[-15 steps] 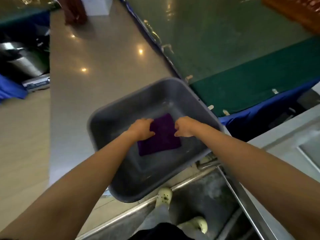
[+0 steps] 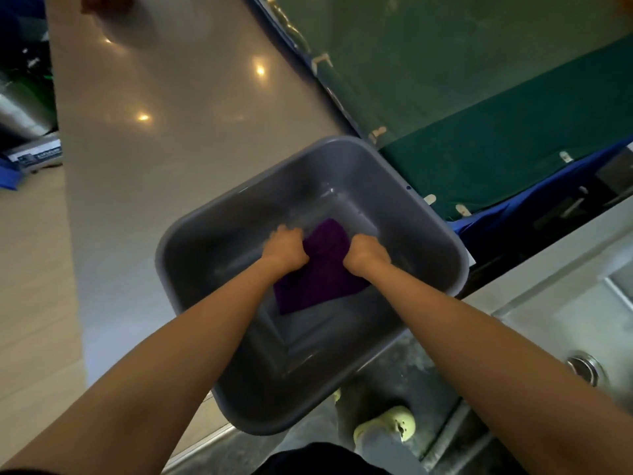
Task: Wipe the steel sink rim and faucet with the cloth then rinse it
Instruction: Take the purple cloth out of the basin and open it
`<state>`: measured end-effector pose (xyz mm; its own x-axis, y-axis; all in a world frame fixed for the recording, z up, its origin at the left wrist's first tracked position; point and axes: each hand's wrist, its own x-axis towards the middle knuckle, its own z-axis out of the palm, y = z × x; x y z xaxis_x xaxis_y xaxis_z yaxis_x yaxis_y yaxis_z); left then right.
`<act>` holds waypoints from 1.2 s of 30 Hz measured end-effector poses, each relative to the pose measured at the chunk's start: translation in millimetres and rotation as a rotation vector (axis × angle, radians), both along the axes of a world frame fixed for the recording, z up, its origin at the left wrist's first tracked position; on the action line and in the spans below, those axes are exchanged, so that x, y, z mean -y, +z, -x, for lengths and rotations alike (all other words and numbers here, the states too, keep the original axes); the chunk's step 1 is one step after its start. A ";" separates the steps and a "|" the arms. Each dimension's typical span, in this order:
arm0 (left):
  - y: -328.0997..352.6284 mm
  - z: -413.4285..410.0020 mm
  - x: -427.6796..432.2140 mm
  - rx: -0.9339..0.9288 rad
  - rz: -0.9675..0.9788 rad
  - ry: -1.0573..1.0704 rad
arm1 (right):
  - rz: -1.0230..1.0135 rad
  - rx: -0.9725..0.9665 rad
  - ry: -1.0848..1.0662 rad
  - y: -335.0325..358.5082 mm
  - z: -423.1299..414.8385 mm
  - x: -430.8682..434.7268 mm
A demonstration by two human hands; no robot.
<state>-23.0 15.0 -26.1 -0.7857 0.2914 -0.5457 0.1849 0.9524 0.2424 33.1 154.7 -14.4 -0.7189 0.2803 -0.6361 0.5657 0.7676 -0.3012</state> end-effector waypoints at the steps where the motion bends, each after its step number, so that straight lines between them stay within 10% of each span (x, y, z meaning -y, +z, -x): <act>1: 3.4 2.0 -2.3 0.002 0.015 -0.003 | 0.033 -0.014 0.016 4.2 1.9 -3.9; 10: 62.9 11.2 -25.3 0.467 -0.752 0.182 | 0.337 -0.359 0.018 73.5 -7.0 -56.7; 18: 135.1 12.3 -114.1 0.380 -1.107 0.069 | 0.410 -0.577 -0.212 149.8 -38.1 -139.2; 36: 95.1 -144.5 -384.9 0.501 -0.995 -0.114 | 0.456 -0.637 -0.879 133.4 -244.4 -343.2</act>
